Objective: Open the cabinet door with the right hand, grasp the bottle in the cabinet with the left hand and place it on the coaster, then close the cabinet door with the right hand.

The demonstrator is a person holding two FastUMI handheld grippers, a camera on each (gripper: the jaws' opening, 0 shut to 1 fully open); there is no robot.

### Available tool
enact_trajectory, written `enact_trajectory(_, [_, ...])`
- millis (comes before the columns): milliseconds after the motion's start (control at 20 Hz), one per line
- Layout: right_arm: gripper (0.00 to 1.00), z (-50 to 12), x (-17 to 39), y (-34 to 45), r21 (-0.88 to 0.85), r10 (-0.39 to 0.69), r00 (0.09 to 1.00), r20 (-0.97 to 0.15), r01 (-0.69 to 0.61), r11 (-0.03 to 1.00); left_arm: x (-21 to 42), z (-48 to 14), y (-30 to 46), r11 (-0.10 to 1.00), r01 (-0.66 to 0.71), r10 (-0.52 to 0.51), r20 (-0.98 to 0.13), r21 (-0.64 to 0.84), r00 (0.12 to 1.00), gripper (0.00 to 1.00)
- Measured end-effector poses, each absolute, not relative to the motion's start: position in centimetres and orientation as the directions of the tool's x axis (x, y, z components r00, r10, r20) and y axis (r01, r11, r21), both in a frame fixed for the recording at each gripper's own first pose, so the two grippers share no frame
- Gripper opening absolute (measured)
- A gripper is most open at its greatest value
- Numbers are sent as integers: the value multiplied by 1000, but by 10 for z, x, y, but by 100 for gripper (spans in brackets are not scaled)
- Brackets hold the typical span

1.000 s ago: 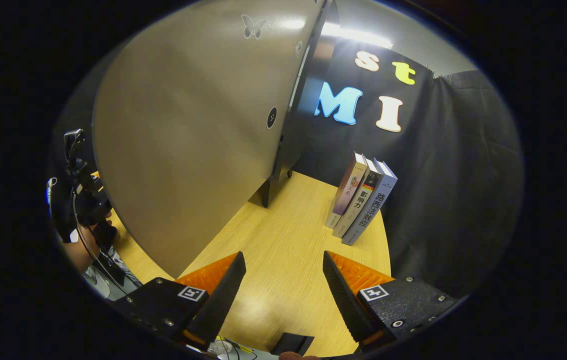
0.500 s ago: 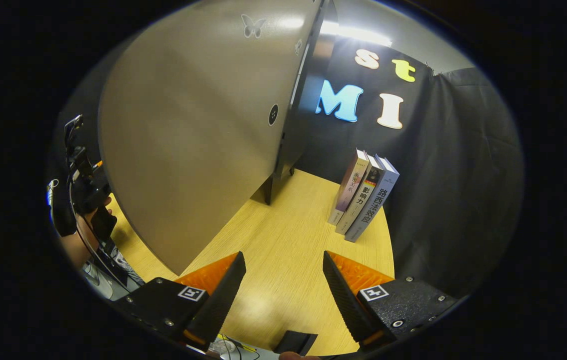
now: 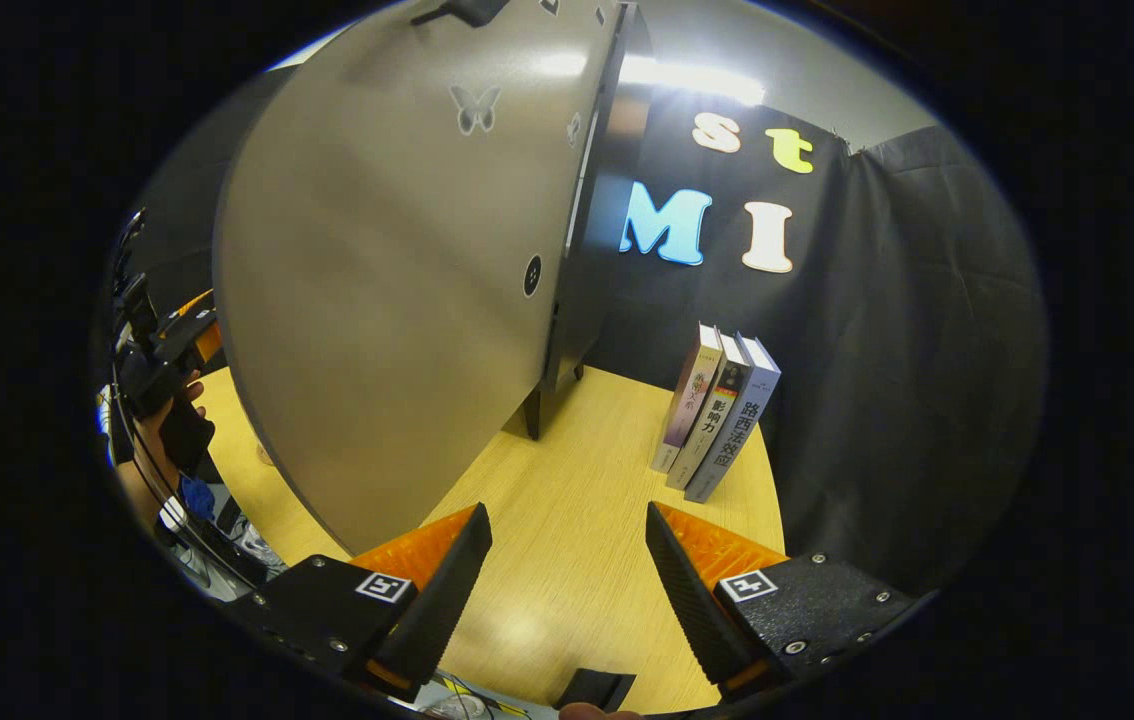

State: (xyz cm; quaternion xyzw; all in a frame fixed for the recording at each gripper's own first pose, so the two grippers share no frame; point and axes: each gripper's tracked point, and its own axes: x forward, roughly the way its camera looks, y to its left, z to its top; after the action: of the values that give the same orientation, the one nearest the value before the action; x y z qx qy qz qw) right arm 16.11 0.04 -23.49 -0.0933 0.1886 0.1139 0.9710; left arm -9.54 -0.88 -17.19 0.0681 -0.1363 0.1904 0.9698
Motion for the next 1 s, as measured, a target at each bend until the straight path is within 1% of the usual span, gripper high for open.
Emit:
enact_trajectory(100, [97,-225,160,0,-121,191,908,-372,-252,960,-100,-141,-28,934,-347,306,305,88,902,80])
enact_trajectory(200, [96,-211,160,-2,-96,191,919,-346,-237,967,-104,-115,-43,952,-300,268,295,67,917,80])
enact_trajectory(350, [96,-182,161,3,-45,207,932,-296,-231,972,-126,-73,-47,949,-308,277,288,68,917,80])
enact_trajectory(450, [96,-158,162,3,-41,213,945,-250,-230,972,-133,-54,-60,958,-277,248,265,78,932,80])
enact_trajectory(500, [96,-145,163,1,-46,207,952,-225,-222,974,-135,-50,-60,957,-277,248,252,87,935,86])
enact_trajectory(550, [96,-131,164,-3,-45,200,959,-202,-213,976,-141,-42,-57,955,-282,253,238,93,938,80])
enact_trajectory(600, [96,-119,166,-6,-39,194,964,-180,-204,978,-147,-36,-56,957,-274,248,222,98,943,81])
enact_trajectory(650, [96,-106,167,-11,-29,184,970,-157,-191,981,-152,-30,-57,958,-267,242,206,101,948,93])
enact_trajectory(700, [96,-93,168,-18,-20,170,976,-134,-174,985,-160,-25,-61,961,-256,233,192,105,953,94])
enact_trajectory(750, [95,-80,167,-23,-11,160,981,-109,-162,987,-168,-20,-61,958,-261,238,184,116,954,88])
enact_trajectory(800, [96,-69,167,-28,-3,151,985,-88,-152,988,-175,-16,-64,958,-258,234,176,127,956,94])
enact_trajectory(850, [95,-57,167,-31,8,147,987,-68,-147,989,-177,-13,-69,958,-252,228,173,134,958,94])
enact_trajectory(900, [95,-48,167,-32,17,148,988,-51,-147,989,-179,-11,-69,957,-254,230,169,140,958,88])
enact_trajectory(1000, [96,-26,165,-30,35,152,988,-14,-152,988,-186,-11,-72,957,-259,240,148,127,959,88])
